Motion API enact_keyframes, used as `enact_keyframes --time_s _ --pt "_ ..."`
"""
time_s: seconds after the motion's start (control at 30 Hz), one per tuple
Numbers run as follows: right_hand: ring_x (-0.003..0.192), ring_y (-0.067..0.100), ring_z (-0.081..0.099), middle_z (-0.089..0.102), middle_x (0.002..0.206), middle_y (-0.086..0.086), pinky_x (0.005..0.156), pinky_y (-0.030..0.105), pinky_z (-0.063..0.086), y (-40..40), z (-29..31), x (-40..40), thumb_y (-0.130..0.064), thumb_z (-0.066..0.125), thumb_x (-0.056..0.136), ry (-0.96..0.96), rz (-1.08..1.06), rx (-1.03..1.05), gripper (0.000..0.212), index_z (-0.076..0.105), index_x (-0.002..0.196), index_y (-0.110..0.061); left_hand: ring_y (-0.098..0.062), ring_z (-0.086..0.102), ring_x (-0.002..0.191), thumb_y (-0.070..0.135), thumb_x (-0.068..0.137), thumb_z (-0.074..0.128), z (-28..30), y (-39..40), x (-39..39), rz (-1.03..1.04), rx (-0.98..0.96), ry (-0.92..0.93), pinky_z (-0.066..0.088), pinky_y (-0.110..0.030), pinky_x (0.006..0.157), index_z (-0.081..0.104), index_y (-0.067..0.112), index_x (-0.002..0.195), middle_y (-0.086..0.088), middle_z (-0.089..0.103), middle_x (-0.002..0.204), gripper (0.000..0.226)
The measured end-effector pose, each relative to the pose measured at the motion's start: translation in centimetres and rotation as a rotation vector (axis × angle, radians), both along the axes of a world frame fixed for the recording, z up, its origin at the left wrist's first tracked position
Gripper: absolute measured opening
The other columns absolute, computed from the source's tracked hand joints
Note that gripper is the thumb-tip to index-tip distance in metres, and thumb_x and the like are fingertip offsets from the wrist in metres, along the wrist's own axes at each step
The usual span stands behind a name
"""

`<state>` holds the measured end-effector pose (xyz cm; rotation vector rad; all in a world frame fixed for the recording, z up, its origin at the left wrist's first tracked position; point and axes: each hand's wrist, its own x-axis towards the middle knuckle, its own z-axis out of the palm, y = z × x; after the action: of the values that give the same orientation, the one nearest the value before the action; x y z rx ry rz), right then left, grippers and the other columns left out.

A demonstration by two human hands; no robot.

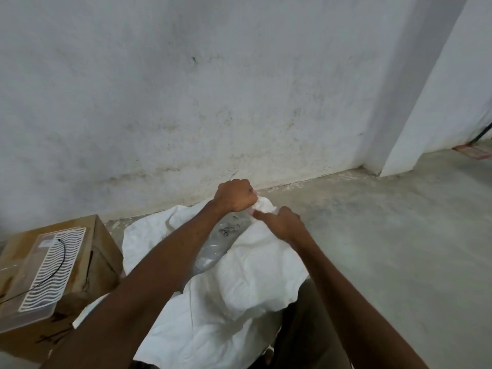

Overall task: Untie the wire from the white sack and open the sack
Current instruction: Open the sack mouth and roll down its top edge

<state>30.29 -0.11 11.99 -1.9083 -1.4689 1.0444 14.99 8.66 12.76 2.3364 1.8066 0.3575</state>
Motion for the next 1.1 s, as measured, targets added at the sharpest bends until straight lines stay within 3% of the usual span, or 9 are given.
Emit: enact_keyframes --time_s 0.13,0.23,0.33,0.47,0.57,0.73,0.87,0.97,1.1 --pt "0.083 0.021 0.058 0.06 0.102 0.008 0.072 0.031 0.048 -0.4 0.0 -1.2 -0.019 0.066 0.078 0.375 -0.202 -0.038 0.027 0.059 0.1 -0.004 -0.024 0.059 0.071 0.035 0.095 0.047 -0.3 0.8 -0.5 -0.022 -0.086 -0.152 0.044 -0.034 0.067 0.059 0.015 0.071 0.0 0.062 0.071 0.034" --pt "0.085 0.028 0.06 0.061 0.104 0.013 0.067 0.031 0.048 0.6 0.4 -1.0 -0.014 0.06 0.061 0.676 -0.334 -0.087 0.045 0.059 0.106 -0.005 -0.022 0.061 0.093 0.036 0.099 0.052 0.7 -0.9 -2.5 -0.083 -0.104 -0.406 0.049 -0.037 0.083 0.059 0.023 0.108 -0.005 0.066 0.102 0.017" --pt "0.087 0.032 0.057 0.06 0.102 0.011 0.073 0.035 0.05 1.7 0.2 -0.6 -0.014 0.053 0.036 0.889 -0.408 -0.054 0.073 0.064 0.107 -0.001 -0.014 0.048 0.121 0.047 0.091 0.063 0.5 -5.4 -4.2 -0.207 0.025 -0.459 0.04 -0.031 0.103 0.052 0.032 0.129 0.003 0.049 0.129 0.042" --pt "0.077 0.028 0.048 0.049 0.089 0.002 0.069 0.033 0.045 2.6 0.7 -0.7 -0.017 0.051 0.033 1.11 -0.523 0.051 0.031 0.047 0.064 -0.017 -0.001 0.05 0.117 0.081 0.057 0.075 -1.2 -12.3 -3.8 -0.238 -0.193 -0.312 0.045 -0.031 0.103 0.03 0.044 0.144 0.019 0.049 0.134 0.105" --pt "0.086 0.033 0.057 0.057 0.097 0.004 0.084 0.039 0.05 2.1 1.1 -1.3 -0.018 0.053 0.031 1.13 -0.572 0.072 0.047 0.057 0.078 -0.009 0.004 0.04 0.115 0.074 0.063 0.075 -3.2 -13.7 -3.3 -0.21 0.027 -0.205 0.034 -0.021 0.101 0.026 0.038 0.149 0.022 0.045 0.136 0.106" --pt "0.083 0.03 0.055 0.053 0.088 0.006 0.076 0.033 0.045 -0.2 3.2 -1.3 -0.011 0.052 0.048 1.267 -0.44 0.12 0.041 0.056 0.088 -0.002 -0.023 0.068 0.091 0.032 0.074 0.063 -2.9 -11.9 -4.3 -0.12 0.271 -0.297 0.057 -0.04 0.078 0.06 0.021 0.118 0.0 0.072 0.105 0.046" --pt "0.085 0.026 0.055 0.058 0.087 0.007 0.071 0.031 0.045 -1.5 3.7 -0.9 -0.01 0.063 0.051 1.101 -0.245 0.119 0.056 0.06 0.106 -0.001 -0.03 0.07 0.08 0.025 0.077 0.065 -1.8 -11.5 -5.2 -0.086 0.404 -0.23 0.057 -0.039 0.07 0.068 0.013 0.112 -0.007 0.075 0.092 0.037" --pt "0.106 0.026 0.058 0.058 0.11 0.004 0.077 0.037 0.051 -2.8 4.0 -1.8 -0.036 0.08 0.072 0.843 -0.252 0.025 0.068 0.048 0.127 -0.011 -0.03 0.069 0.062 0.021 0.077 0.063 -2.4 -11.2 -5.1 -0.065 0.546 -0.113 0.055 -0.035 0.053 0.068 0.014 0.109 -0.008 0.073 0.077 0.033" --pt "0.125 0.034 0.053 0.049 0.141 0.011 0.101 0.045 0.049 -2.5 4.6 -4.3 -0.062 0.066 0.084 0.83 -0.339 -0.085 0.091 0.032 0.147 -0.006 -0.028 0.061 0.047 0.022 0.081 0.058 -4.1 -12.2 -3.0 -0.174 0.621 0.001 0.05 -0.033 0.039 0.065 0.009 0.094 -0.009 0.065 0.065 0.02"
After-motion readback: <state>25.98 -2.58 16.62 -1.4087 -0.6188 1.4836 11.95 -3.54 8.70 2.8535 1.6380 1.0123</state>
